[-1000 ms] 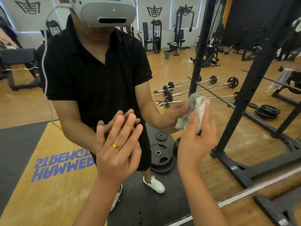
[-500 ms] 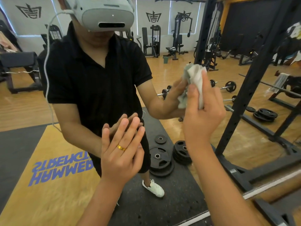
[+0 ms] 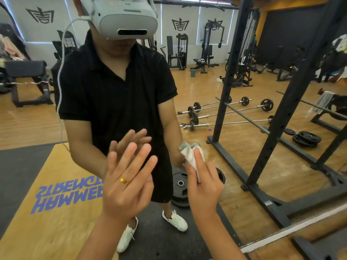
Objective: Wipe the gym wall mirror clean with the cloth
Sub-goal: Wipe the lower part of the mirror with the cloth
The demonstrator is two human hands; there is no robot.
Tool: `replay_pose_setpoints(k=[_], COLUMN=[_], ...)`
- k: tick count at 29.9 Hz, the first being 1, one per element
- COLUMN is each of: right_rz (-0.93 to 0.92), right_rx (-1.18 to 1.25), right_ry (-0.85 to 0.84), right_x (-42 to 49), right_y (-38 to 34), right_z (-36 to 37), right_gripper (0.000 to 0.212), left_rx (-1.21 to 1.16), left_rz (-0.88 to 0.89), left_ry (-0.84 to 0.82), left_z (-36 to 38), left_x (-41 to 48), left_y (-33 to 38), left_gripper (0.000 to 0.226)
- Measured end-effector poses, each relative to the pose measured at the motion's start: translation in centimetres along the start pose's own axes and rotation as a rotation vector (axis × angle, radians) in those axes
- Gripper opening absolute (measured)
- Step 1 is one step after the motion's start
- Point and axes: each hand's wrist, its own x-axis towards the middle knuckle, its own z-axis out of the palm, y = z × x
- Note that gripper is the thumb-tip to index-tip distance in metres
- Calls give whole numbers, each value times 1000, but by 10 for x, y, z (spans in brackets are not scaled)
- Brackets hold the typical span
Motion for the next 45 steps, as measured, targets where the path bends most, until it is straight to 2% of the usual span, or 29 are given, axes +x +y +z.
replay_pose_setpoints(k=[5,10,15,20,27,32,37,41,45], right_rz=[82,171,73,131,85,34,149,159,89], right_rx=[81,102,32,81,-3,-51,66,105,76], right_ry=[31,113,214,332,75,193,299,195,114], right_x=[-2,1,66,108,-33,22,83,25,-14], right_y=[-9,-25,-54,-84,-72,-80,-94,-98,-90], right_z=[3,11,15,19,44,40,30,39,44], right_gripper=[39,41,39,41,38,37,41,41,41], left_rx=[152,268,274,248,235,229,245,260,288], left_rz=[-49,7,22,-1,9,10,23,22,28], left_ry=[55,-2,13,-9,15,9,39,45,24], left_z=[-48,-64,-60,-62,-61,-61,-59,-58,-59], left_x=[-10,-18,-20,-20,-23,-24,-23,-27,-25], left_y=[-39,-66,-68,-67,-70,-72,-71,-71,-70], left_gripper=[34,39,46,45,48,48,48,48,49])
